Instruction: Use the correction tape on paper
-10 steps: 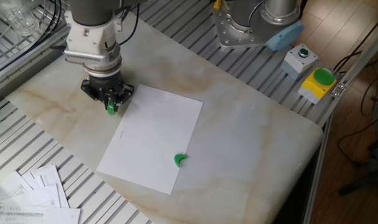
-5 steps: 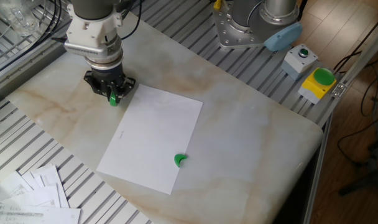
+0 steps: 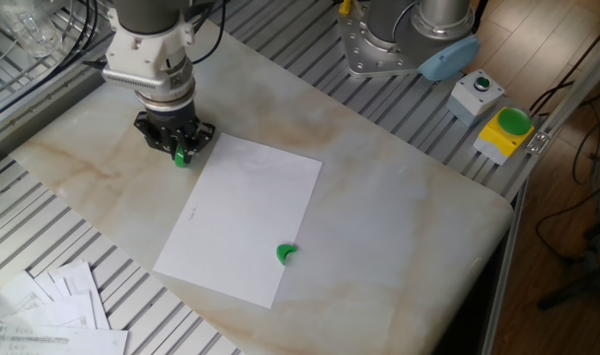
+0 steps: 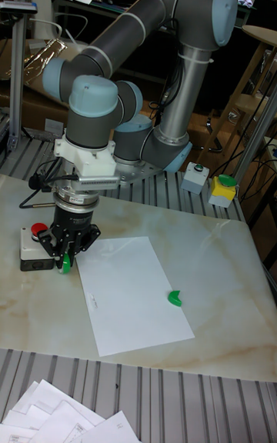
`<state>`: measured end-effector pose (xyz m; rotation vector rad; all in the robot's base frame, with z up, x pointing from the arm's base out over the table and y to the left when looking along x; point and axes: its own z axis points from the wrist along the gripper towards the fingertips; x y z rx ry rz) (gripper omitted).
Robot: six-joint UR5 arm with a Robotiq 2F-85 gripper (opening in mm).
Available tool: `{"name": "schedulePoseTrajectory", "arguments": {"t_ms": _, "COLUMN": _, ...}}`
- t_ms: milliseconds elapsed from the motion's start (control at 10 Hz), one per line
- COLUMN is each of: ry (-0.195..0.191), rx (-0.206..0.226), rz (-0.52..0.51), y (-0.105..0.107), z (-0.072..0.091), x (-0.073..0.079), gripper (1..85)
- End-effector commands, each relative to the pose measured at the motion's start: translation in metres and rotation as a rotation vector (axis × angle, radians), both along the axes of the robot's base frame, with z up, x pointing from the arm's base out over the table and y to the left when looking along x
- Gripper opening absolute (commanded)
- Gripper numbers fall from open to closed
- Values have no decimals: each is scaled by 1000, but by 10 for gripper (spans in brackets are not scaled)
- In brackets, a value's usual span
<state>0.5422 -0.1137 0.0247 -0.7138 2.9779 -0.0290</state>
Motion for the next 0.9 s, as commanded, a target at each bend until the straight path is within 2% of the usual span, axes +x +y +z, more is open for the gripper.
{"name": "schedulePoseTrajectory", "arguments": {"t_ms": 0, "ry": -5, "rx": 6, "rz": 5, "y": 1, "z": -1, "x": 5, "gripper": 30}}
{"name": "schedulePoseTrajectory", "arguments": {"t_ms": 400, "ry": -11, "rx": -6, "rz": 34, "y": -1, "z": -1, "x": 7, "gripper": 67}}
{"name": "schedulePoseTrajectory", "arguments": {"t_ms": 800, "ry": -6, "rx": 13, "rz": 46, "y": 4, "z": 1, "x": 5, "gripper": 127}}
